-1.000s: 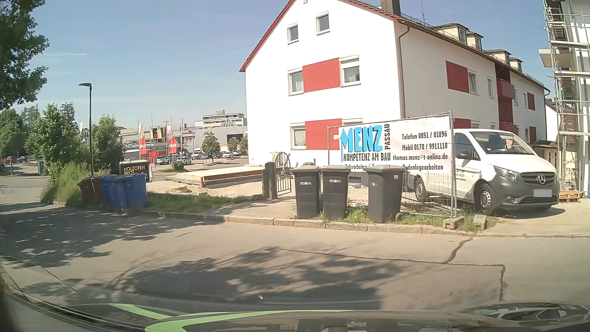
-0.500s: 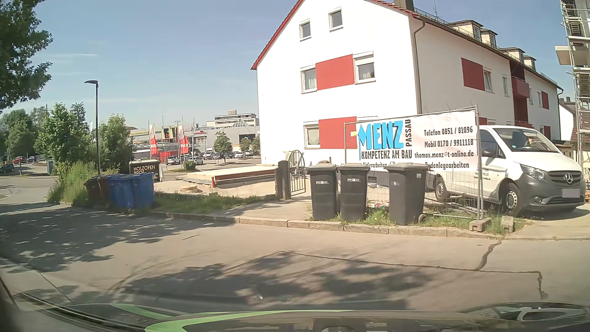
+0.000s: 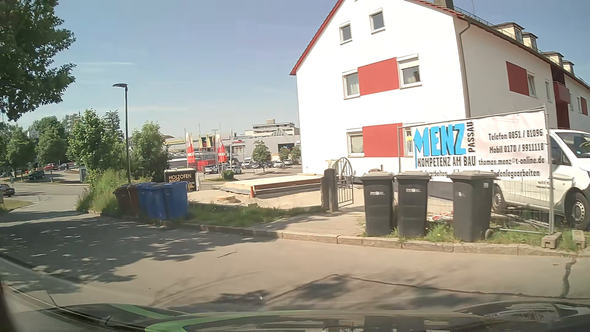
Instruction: Follow the waypoints while adhering to traffic rules and regulations
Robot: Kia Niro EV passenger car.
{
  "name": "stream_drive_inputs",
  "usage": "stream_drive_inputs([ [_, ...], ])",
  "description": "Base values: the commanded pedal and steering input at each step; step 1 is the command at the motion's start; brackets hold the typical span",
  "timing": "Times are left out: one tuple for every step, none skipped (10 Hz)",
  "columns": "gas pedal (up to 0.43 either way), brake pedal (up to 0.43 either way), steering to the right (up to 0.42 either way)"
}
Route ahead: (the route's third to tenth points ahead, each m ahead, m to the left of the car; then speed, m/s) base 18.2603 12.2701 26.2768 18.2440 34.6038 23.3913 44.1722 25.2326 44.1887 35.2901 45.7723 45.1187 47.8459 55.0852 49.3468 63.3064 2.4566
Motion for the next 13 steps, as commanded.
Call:
stream_drive_inputs([
  [0.13, 0.0, -0.564],
  [0.13, 0.0, -0.567],
  [0.13, 0.0, -0.567],
  [0.13, 0.0, -0.565],
  [0.15, 0.0, -0.557],
  [0.169, 0.0, -0.537],
  [0.169, 0.0, -0.513],
  [0.169, 0.0, -0.49],
  [0.169, 0.0, -0.467],
  [0.169, 0.0, -0.458],
  [0.169, 0.0, -0.45],
  [0.169, 0.0, -0.437],
  [0.169, 0.0, -0.423],
])
